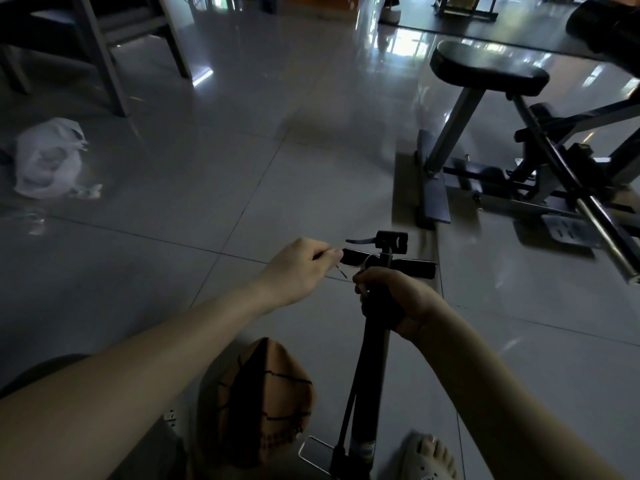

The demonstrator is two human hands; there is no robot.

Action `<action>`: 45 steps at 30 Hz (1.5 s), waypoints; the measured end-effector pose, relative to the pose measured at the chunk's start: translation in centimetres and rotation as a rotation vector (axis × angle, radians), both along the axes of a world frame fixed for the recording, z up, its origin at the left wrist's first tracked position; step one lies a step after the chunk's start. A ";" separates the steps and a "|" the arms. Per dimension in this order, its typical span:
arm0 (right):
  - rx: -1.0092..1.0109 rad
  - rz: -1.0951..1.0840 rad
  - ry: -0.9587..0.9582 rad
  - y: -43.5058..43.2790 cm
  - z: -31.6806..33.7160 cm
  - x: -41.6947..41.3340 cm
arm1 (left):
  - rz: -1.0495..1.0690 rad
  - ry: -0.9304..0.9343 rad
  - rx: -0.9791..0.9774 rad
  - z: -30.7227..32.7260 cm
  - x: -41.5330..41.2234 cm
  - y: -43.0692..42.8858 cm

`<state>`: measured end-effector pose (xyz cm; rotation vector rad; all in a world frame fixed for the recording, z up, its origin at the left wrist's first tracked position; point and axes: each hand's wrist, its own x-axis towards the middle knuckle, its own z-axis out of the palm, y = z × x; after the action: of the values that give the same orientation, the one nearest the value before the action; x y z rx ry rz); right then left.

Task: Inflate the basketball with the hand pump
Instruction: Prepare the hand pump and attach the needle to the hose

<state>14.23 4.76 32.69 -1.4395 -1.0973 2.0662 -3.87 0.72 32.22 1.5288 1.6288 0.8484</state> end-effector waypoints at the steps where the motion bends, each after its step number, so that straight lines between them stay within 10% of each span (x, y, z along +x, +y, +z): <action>1: 0.000 -0.005 0.002 0.0 0.0 0.0 | 0.002 -0.050 -0.010 0.1 -0.1 -0.1; 15: 0.376 -0.044 -0.204 -0.4 -1.5 -0.5 | 0.082 0.231 0.109 -0.1 -0.3 0.0; 20: 0.397 -0.121 -0.214 0.3 -2.2 0.7 | 0.356 0.077 0.134 0.1 -3.3 1.5; 24: 0.364 -0.083 -0.183 0.0 -4.2 0.3 | -0.007 -0.160 0.075 0.3 -1.0 -0.1; 28: 0.449 0.154 -0.188 -1.3 -5.6 -1.7 | -0.336 0.165 0.119 -0.8 0.7 -1.4; 31: 0.454 0.193 -0.126 -1.8 -5.6 -1.8 | -0.331 0.469 0.286 -1.9 1.0 -1.7; 41: 0.140 0.295 0.069 -1.7 -6.9 2.4 | -0.406 0.448 0.286 -3.6 0.5 -2.1; 45: 0.328 0.357 -0.167 -2.3 -7.0 3.1 | -0.431 0.467 0.321 -4.9 0.9 -2.3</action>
<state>17.34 2.42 25.72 -1.3426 -1.7783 1.8872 -2.96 -1.59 27.28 2.3361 1.4186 0.5546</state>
